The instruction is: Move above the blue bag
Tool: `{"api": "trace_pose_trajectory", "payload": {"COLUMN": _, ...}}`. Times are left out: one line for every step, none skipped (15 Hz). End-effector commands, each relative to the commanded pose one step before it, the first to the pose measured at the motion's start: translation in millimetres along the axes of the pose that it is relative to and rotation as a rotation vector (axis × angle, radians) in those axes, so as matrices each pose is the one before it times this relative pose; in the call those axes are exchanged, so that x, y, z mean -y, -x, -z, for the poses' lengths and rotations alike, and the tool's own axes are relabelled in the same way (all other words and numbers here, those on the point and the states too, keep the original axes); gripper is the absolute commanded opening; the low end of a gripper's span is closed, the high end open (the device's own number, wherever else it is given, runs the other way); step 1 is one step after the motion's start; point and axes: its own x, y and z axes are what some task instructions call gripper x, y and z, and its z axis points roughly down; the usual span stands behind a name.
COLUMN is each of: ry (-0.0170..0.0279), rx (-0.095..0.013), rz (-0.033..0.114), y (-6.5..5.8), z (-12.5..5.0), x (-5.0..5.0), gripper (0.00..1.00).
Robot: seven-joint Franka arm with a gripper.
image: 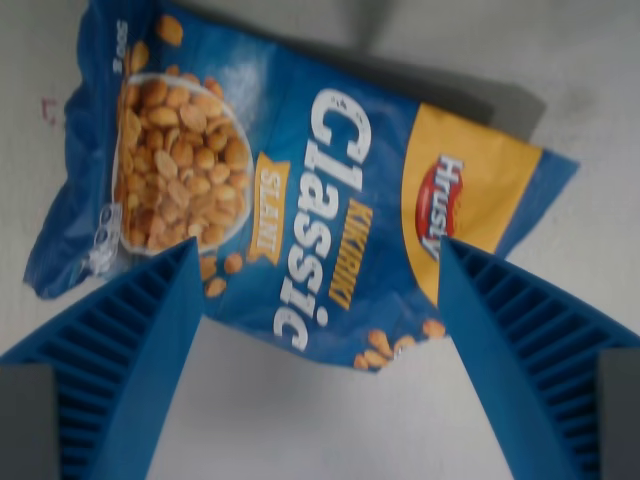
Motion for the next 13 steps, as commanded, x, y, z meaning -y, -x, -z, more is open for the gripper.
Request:
{"api": "trace_pose_trajectory", "payload": {"ry": -0.00030, "rx": 0.0077, "rz": 0.0676, "y": -11.18, "z": -3.72, "x": 1.41, "gripper": 1.00}}
{"api": "trace_pose_trajectory", "payload": {"ry": -0.00016, "rx": -0.0012, "rz": -0.0010, "y": -1.77, "z": -1.59, "x": -0.06, "gripper": 1.00}}
{"api": "trace_pose_trajectory", "payload": {"ry": -0.00014, "rx": -0.0013, "rz": -0.0015, "y": -1.58, "z": -1.46, "x": -0.06, "gripper": 1.00}}
{"api": "trace_pose_trajectory", "payload": {"ry": -0.00004, "rx": -0.0004, "rz": 0.0001, "y": -1.41, "z": -1.33, "x": -0.06, "gripper": 1.00}}
{"api": "trace_pose_trajectory", "payload": {"ry": -0.00011, "rx": -0.0013, "rz": -0.0007, "y": -1.22, "z": -1.20, "x": -0.06, "gripper": 1.00}}
{"api": "trace_pose_trajectory", "payload": {"ry": -0.00016, "rx": -0.0008, "rz": -0.0006, "y": -1.03, "z": -1.04, "x": -0.07, "gripper": 1.00}}
{"api": "trace_pose_trajectory", "payload": {"ry": -0.00028, "rx": -0.0006, "rz": -0.0007, "y": -0.83, "z": -0.88, "x": -0.07, "gripper": 1.00}}
{"api": "trace_pose_trajectory", "payload": {"ry": 0.00004, "rx": -0.0006, "rz": -0.0016, "y": -0.68, "z": -0.70, "x": -0.08, "gripper": 1.00}}
{"api": "trace_pose_trajectory", "payload": {"ry": -0.00013, "rx": 0.0011, "rz": -0.0029, "y": -0.59, "z": -0.54, "x": -0.08, "gripper": 1.00}}
{"api": "trace_pose_trajectory", "payload": {"ry": 0.00010, "rx": 0.0023, "rz": -0.0035, "y": -0.51, "z": -0.38, "x": -0.09, "gripper": 1.00}}
{"api": "trace_pose_trajectory", "payload": {"ry": 0.00017, "rx": 0.0027, "rz": -0.0038, "y": -0.44, "z": -0.24, "x": -0.09, "gripper": 1.00}}
{"api": "trace_pose_trajectory", "payload": {"ry": 0.00001, "rx": 0.0022, "rz": -0.0025, "y": -0.38, "z": -0.14, "x": -0.09, "gripper": 1.00}}
{"api": "trace_pose_trajectory", "payload": {"ry": -0.00020, "rx": 0.0014, "rz": -0.0019, "y": -0.33, "z": -0.08, "x": -0.09, "gripper": 1.00}}
